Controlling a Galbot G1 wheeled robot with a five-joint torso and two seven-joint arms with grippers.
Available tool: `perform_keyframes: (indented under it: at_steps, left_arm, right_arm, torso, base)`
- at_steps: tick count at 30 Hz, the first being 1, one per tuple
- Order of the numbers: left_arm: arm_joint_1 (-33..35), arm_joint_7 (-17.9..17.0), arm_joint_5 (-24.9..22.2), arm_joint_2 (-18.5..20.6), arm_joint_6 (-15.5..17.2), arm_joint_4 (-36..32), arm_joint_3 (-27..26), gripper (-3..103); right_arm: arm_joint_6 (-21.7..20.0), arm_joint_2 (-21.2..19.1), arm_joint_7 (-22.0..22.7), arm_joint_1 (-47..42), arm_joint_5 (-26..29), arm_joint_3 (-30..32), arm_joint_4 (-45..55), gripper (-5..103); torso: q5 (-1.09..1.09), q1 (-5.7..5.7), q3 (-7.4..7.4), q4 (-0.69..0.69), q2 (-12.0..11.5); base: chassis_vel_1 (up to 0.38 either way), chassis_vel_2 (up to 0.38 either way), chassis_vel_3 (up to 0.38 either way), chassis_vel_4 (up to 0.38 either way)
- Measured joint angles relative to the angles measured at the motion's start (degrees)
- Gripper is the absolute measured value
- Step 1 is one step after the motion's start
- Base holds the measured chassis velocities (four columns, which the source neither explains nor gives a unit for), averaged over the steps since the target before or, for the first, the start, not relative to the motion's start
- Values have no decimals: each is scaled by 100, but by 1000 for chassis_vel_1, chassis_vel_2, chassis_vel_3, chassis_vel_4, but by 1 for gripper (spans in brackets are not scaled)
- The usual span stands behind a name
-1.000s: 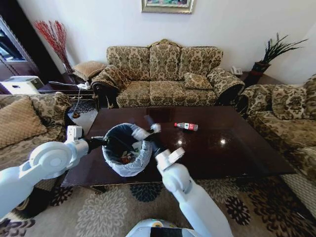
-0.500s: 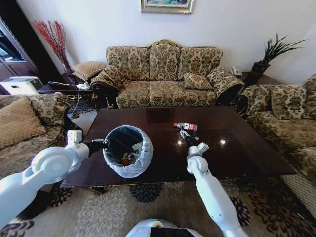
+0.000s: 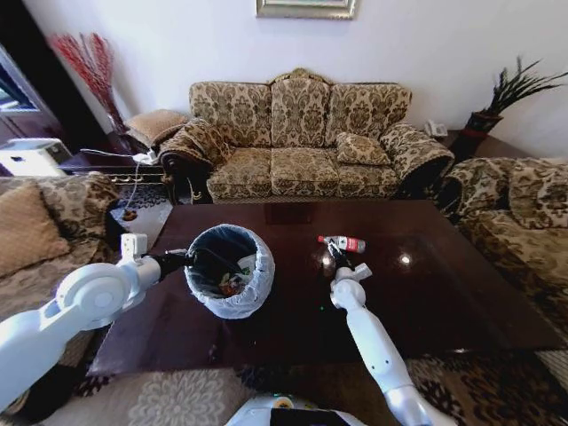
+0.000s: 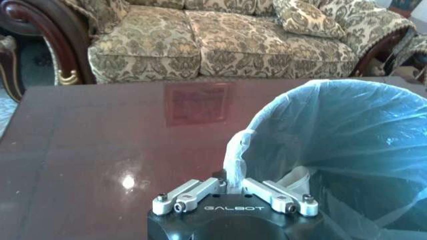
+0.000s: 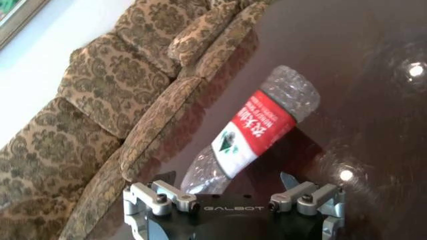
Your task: Move to the front of the table and place the trash on the table into the trash bin.
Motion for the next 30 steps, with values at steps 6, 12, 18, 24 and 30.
perform_keyframes:
  at_steps: [6, 12, 18, 24, 30]
  left_arm:
    - [-23, 23, -9, -4, -25, -17, -6, 0]
    - [-10, 27, -14, -25, -54, -61, -10, 0]
    - [-17, 35, -15, -62, -71, -75, -10, 0]
    - [-13, 54, -19, -106, -81, -76, -12, 0]
    - [-14, 64, -20, -109, -101, -48, -20, 0]
  right_arm:
    - [29, 22, -369, 363, 336, 160, -544, 100]
    - [17, 51, -603, 680, 506, 176, -939, 98]
    - [-72, 73, -735, 982, 819, 149, -1339, 77]
    - [-206, 97, -788, 1126, 1096, 204, -1513, 54]
    - [-247, 91, -773, 1136, 1201, 244, -1537, 33]
  torso:
    - [-2, -21, -9, 8, 6]
    - [-1, -14, -6, 5, 5]
    - [0, -4, -1, 1, 1]
    - [-1, -12, -4, 3, 2]
    - [-1, -9, -4, 3, 1]
  base:
    - [11, -7, -8, 5]
    - [44, -17, -29, 41]
    - [0, 0, 0, 0]
    - [0, 0, 0, 0]
    - [0, 0, 0, 0]
